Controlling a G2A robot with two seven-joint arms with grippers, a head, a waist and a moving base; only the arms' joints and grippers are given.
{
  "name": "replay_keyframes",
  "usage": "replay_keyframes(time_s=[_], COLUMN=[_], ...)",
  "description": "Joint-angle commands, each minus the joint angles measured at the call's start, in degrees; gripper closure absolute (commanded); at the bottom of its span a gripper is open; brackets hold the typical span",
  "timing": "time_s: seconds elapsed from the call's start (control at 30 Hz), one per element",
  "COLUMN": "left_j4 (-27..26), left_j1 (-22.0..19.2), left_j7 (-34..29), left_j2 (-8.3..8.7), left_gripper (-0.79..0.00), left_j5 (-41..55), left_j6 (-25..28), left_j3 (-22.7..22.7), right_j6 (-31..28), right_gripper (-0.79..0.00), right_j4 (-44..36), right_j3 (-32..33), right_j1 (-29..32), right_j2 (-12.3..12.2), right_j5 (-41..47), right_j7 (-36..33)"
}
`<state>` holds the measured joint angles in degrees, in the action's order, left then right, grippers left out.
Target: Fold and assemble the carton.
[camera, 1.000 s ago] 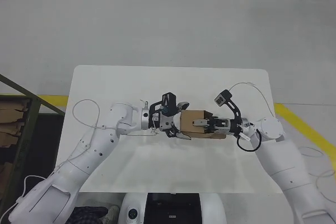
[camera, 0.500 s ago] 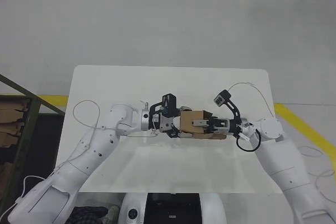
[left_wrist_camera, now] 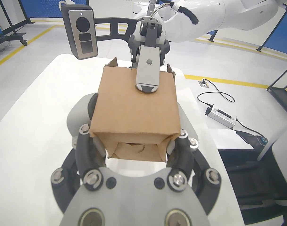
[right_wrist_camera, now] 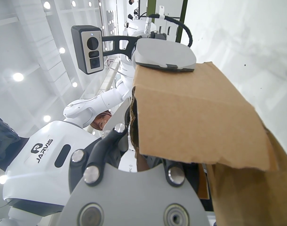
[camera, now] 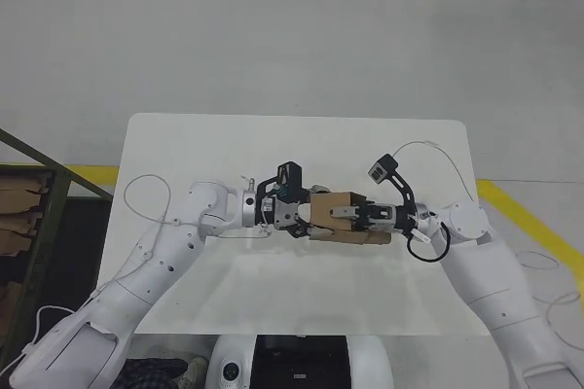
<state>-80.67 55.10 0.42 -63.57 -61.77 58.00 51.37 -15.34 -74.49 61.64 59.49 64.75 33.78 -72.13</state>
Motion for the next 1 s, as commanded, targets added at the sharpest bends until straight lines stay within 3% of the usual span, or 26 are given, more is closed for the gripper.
replay_keyframes(time_s=[0.0, 0.13, 0.37, 0.57, 0.97], left_j4=[0.02, 0.09, 0.42, 0.65, -0.29], left_j1=[-0.04, -0.15, -0.27, -0.1, 0.99], left_j7=[0.08, 0.32, 0.63, 0.97, 1.8], left_j2=[0.09, 0.22, 0.46, 0.63, 1.22], left_gripper=[-0.419, -0.456, -0.394, -0.388, -0.397], left_j5=[0.07, 0.26, 0.67, 0.85, 0.93], left_j6=[0.0, 0.0, 0.0, 0.0, 0.0], left_j3=[-0.07, -0.29, -0.43, -0.38, 0.84], right_j6=[0.06, 0.11, 0.02, 0.04, -0.18], right_gripper=[-0.025, -0.062, -0.142, -0.182, -0.191], right_j4=[0.02, 0.13, 0.66, 1.02, 1.39], right_j3=[-0.06, -0.12, 0.16, 1.28, 6.59], right_j1=[-0.11, -0.27, -0.52, -0.54, 1.14], right_j2=[0.02, 0.07, 0.11, -0.13, -1.47], right_j5=[-0.04, 0.01, 0.63, 1.0, 1.06], right_j7=[-0.07, -0.01, -0.01, -0.65, -1.28])
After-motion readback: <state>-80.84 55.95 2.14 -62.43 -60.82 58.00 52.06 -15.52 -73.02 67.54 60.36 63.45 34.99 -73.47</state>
